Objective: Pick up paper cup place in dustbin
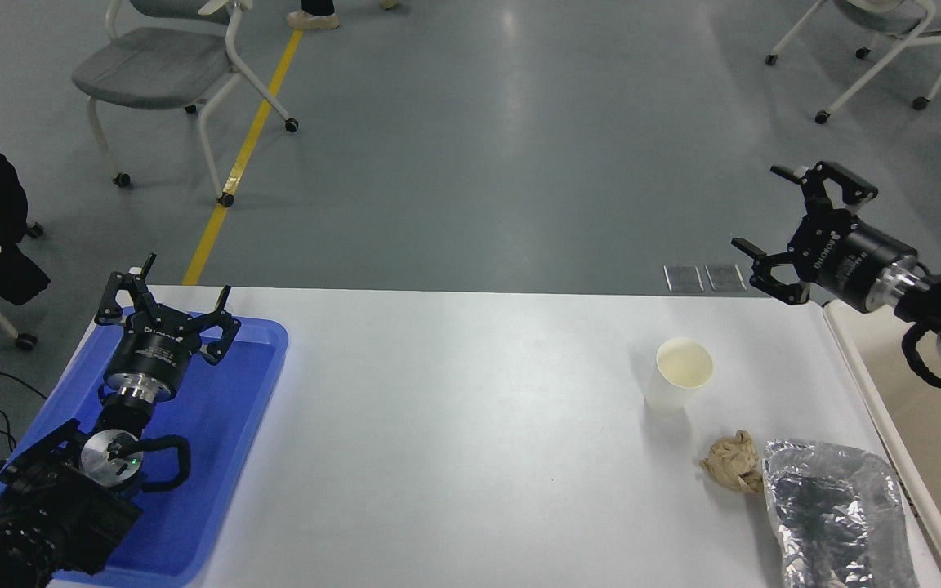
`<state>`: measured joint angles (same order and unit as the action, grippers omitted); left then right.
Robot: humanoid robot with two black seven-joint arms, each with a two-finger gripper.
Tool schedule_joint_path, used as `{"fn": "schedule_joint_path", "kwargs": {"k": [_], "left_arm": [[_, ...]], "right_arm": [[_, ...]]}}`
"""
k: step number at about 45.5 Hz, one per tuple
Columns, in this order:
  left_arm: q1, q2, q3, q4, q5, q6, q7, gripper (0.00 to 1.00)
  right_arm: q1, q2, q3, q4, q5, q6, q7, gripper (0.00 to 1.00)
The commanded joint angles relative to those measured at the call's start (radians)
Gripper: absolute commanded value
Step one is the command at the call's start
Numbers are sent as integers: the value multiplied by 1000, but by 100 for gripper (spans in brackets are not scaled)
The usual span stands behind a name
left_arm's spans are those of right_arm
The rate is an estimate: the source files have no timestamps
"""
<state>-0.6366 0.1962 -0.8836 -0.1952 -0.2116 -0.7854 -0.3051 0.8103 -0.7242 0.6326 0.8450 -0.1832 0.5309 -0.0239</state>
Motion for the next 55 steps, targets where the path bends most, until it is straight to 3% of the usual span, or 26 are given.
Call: {"fn": "schedule_joint_path", "kwargs": {"k": [1,13,22,34,40,49,55], "left_arm": [[-2,-1,0,-3,0,0,0,100],[-2,-1,0,0,0,0,0,100],[-2,0,0,-3,0,0,0,100],[0,2,0,0,0,0,0,100],[0,2,-2,0,0,0,0,100],[1,2,-2,0,0,0,0,100],[1,2,-2,0,0,0,0,100]], "right_arm": [[280,-185,-440,161,-113,3,-19,100],[823,-204,-1213,362,-249,3,-19,100],[1208,-60,-1704,560,-311,3,-16,100],[1509,173,-1958,770,-299,37,-11,100],[1595,241,-1973,832,-191,109,-11,100],[1672,321,-1975,861,80,204,-13,100],[1696,333,-1973,872,149,233,-14,100]]}}
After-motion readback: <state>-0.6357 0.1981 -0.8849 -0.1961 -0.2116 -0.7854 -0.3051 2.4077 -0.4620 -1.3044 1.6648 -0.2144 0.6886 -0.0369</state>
